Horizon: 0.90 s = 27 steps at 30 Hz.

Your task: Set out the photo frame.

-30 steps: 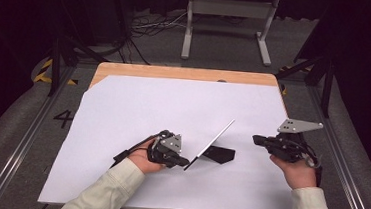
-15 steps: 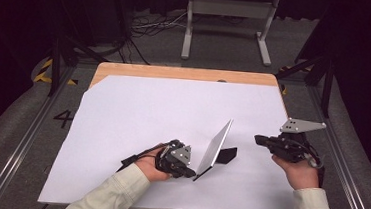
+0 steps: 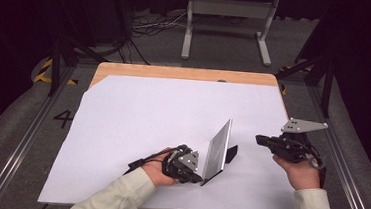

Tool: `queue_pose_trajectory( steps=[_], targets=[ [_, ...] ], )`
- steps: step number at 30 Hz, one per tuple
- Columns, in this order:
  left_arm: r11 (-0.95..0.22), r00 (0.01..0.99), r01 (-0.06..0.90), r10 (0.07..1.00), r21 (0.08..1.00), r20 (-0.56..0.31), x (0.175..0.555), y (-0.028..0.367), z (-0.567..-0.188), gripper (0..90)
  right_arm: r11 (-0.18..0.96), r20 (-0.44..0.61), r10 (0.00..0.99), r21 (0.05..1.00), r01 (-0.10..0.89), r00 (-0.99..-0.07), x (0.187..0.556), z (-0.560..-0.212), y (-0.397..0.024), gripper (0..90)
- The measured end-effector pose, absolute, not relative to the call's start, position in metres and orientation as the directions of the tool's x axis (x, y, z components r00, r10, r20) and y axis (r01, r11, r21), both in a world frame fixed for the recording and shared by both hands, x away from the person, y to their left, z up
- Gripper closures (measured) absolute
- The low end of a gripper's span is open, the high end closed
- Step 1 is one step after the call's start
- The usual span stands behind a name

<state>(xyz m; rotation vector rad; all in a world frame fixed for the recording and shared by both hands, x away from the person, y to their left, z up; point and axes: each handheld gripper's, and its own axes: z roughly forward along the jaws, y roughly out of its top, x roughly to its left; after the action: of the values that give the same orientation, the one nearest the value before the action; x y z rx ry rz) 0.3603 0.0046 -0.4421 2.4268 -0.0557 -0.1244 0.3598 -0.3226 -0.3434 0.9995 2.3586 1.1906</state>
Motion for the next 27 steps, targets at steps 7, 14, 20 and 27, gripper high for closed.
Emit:
queue_pose_trajectory(
  steps=[7,14,20,27],
  targets=[
    [-0.755,0.991,-0.031,-0.106,0.655,-0.076,0.356,-0.009,-0.443,90.0,0.402,0.034,0.714,0.798,0.450,-0.699,0.358,-0.343,-0.325,89.8],
    [-0.743,0.991,-0.039,-0.116,0.668,-0.071,0.352,-0.018,-0.444,90.0,0.391,0.040,0.721,0.801,0.453,-0.692,0.356,-0.342,-0.329,89.8],
    [-0.727,0.992,-0.046,-0.115,0.685,-0.056,0.350,-0.024,-0.445,90.0,0.383,0.037,0.725,0.808,0.447,-0.688,0.356,-0.341,-0.330,89.8],
    [-0.725,0.990,-0.044,-0.123,0.687,-0.067,0.352,-0.032,-0.445,90.0,0.374,0.040,0.731,0.812,0.448,-0.682,0.355,-0.340,-0.332,89.8]
  ],
)
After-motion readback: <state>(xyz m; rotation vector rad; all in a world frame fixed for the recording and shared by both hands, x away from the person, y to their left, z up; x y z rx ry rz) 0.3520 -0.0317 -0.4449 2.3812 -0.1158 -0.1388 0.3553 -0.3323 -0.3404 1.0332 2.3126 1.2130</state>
